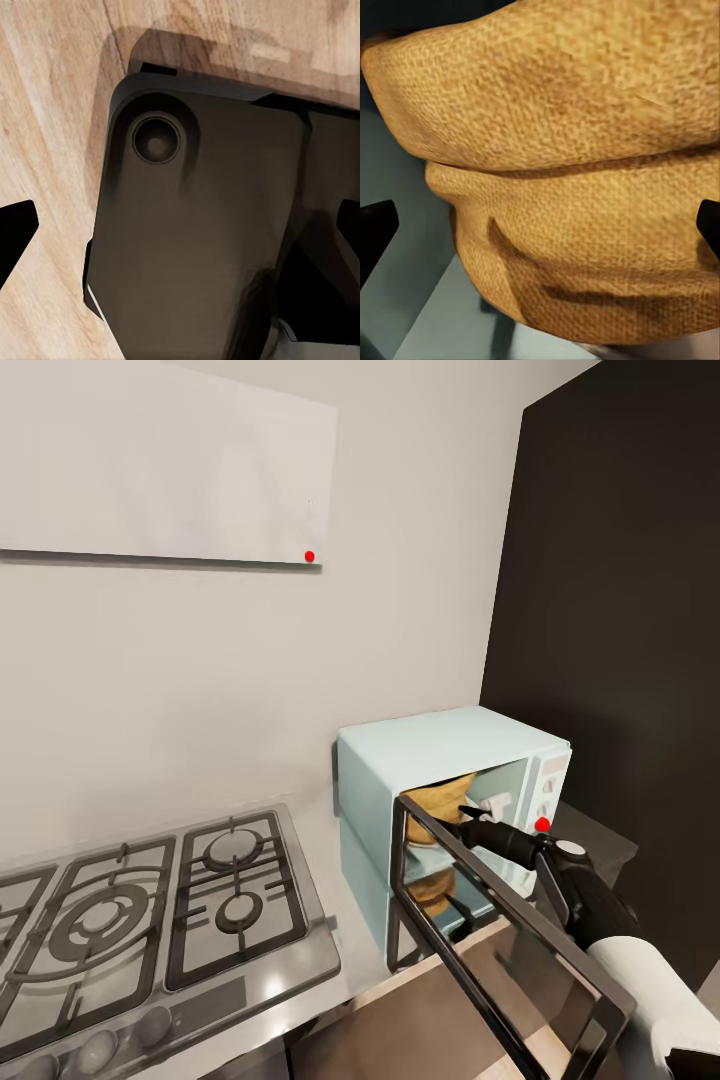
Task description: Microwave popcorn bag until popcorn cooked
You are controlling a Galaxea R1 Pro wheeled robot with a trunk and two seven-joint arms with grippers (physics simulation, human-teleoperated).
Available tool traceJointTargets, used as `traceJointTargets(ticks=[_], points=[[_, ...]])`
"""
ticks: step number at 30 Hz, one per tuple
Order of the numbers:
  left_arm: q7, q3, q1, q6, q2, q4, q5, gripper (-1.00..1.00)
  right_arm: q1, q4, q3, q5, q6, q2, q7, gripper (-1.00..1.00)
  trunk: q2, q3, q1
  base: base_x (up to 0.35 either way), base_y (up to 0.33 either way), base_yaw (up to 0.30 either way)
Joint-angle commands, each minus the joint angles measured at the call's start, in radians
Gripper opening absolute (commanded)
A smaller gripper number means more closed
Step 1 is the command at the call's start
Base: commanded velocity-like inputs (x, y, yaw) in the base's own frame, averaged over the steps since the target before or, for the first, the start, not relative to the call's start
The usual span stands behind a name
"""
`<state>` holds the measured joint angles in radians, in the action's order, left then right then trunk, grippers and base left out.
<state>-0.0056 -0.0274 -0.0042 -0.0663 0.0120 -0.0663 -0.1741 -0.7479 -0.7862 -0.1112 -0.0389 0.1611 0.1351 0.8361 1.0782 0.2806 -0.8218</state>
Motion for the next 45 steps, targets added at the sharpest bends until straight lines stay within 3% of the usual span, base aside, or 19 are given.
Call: traceJointTargets(ticks=[1,6,8,12,13,24,30,40,43,45], points=[[-0.001,-0.003,0.000,-0.003,0.000,0.000,-0.005,1.00,-0.001,-0.001,-0.002,-0.004,0.009,0.000,0.005,1.00,0.001,0.001,0.000,0.000,0.000,0.000],[-0.001,-0.002,0.000,-0.003,0.000,0.000,-0.005,1.00,-0.001,-0.001,0.003,-0.004,0.008,0.019,0.050,1.00,0.001,0.001,0.000,0.000,0.000,0.000],[-0.001,-0.002,0.000,-0.003,0.000,0.000,-0.005,1.00,-0.001,-0.001,0.003,-0.003,0.009,0.053,0.096,1.00,0.001,0.001,0.000,0.000,0.000,0.000],[-0.001,-0.002,0.000,-0.003,-0.001,0.000,-0.006,1.00,-0.001,0.019,0.004,-0.004,0.058,0.210,0.124,1.00,0.001,0.001,0.000,0.000,0.000,0.000],[-0.001,-0.002,0.000,-0.003,-0.001,0.000,-0.008,1.00,-0.001,0.037,0.004,-0.004,0.065,0.224,0.128,1.00,0.001,0.001,0.000,0.000,0.000,0.000],[0.004,-0.006,0.000,-0.003,0.000,0.000,-0.011,1.00,-0.001,0.064,-0.005,-0.005,0.083,0.230,0.119,1.00,0.001,0.001,0.000,-0.152,-0.048,0.000],[0.004,-0.005,0.000,-0.003,-0.001,0.000,-0.011,1.00,-0.001,0.065,-0.030,0.000,0.181,0.230,0.115,1.00,0.001,0.001,0.000,-0.243,-0.075,0.040],[0.004,-0.005,0.000,-0.003,0.000,0.000,-0.011,1.00,-0.001,0.065,-0.033,-0.001,0.192,0.230,0.026,1.00,0.001,0.001,0.000,-0.005,-0.001,0.196],[0.004,-0.005,0.000,-0.003,-0.001,0.000,-0.011,1.00,-0.001,0.065,-0.071,-0.002,0.183,0.229,0.011,1.00,0.001,0.001,0.000,0.000,-0.115,0.015],[0.004,-0.005,0.000,-0.003,-0.001,0.000,-0.011,1.00,-0.001,0.064,-0.129,-0.001,0.176,0.227,-0.003,1.00,0.001,0.001,0.000,0.000,-0.248,0.003]])
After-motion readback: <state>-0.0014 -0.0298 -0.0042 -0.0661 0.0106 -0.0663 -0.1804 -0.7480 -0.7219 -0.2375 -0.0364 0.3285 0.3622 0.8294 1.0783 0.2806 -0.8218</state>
